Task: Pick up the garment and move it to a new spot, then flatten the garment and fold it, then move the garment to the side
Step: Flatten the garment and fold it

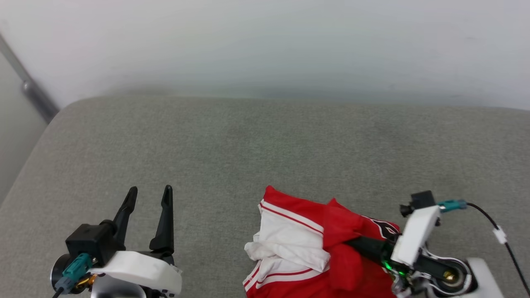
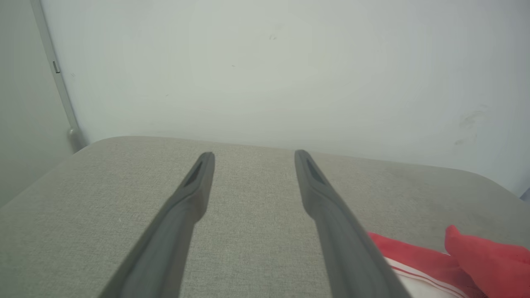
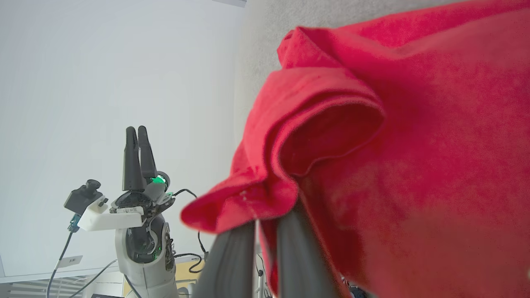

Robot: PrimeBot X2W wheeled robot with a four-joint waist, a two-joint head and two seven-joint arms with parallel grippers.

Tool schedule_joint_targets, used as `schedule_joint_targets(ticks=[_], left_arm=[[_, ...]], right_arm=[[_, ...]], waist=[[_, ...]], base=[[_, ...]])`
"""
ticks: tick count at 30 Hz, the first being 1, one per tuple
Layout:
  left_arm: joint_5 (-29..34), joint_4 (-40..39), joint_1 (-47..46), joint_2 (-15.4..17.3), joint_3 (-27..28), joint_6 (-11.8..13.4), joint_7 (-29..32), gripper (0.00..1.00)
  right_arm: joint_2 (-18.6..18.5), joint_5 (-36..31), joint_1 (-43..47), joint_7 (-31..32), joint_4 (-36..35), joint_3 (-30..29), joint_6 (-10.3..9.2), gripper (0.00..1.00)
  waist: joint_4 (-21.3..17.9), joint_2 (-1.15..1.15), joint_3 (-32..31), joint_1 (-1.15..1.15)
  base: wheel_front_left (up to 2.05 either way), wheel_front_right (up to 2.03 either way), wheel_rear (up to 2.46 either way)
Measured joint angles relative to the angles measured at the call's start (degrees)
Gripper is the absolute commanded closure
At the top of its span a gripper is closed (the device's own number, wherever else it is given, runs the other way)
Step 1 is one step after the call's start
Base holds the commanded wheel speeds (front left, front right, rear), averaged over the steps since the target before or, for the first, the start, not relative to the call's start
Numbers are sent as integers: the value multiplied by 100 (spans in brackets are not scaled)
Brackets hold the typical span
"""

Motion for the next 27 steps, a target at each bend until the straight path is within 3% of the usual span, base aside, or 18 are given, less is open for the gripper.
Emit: schedule_joint_targets(ticks=[6, 10, 11, 12, 14, 22, 27], left_arm=[[27, 74, -213, -129, -92, -67, -63, 0], [26, 153, -272, -191, -103, -88, -148, 0], [22, 185, -288, -210, -112, -89, -159, 0], [20, 201, -306, -226, -113, -90, -180, 0], [11, 235, -336, -245, -114, -98, -203, 0], [2, 356, -363, -243, -124, -123, -234, 0], [-7, 357, -365, -210, -109, -112, -231, 0]], right_arm=[[2, 335, -511, -775, 558, 949, 0, 100], [5, 64, -760, -1263, 1015, 1327, 0, 100], [7, -11, -808, -1368, 1137, 1391, 0, 92], [7, -47, -847, -1471, 1236, 1432, 0, 73], [3, -119, -913, -1655, 1365, 1538, 0, 0], [-33, -693, -1094, -1971, 1224, 2241, 0, 0], [-391, -1282, -1183, -2315, 655, 2710, 0, 0]], waist=[[267, 0, 247, 0], [416, 0, 434, 0], [445, 0, 476, 0], [466, 0, 512, 0], [491, 0, 567, 0], [313, 0, 529, 0], [148, 0, 435, 0]], base=[[0, 0, 0], [0, 0, 0], [0, 0, 0], [0, 0, 0], [0, 0, 0], [0, 0, 0], [0, 0, 0]])
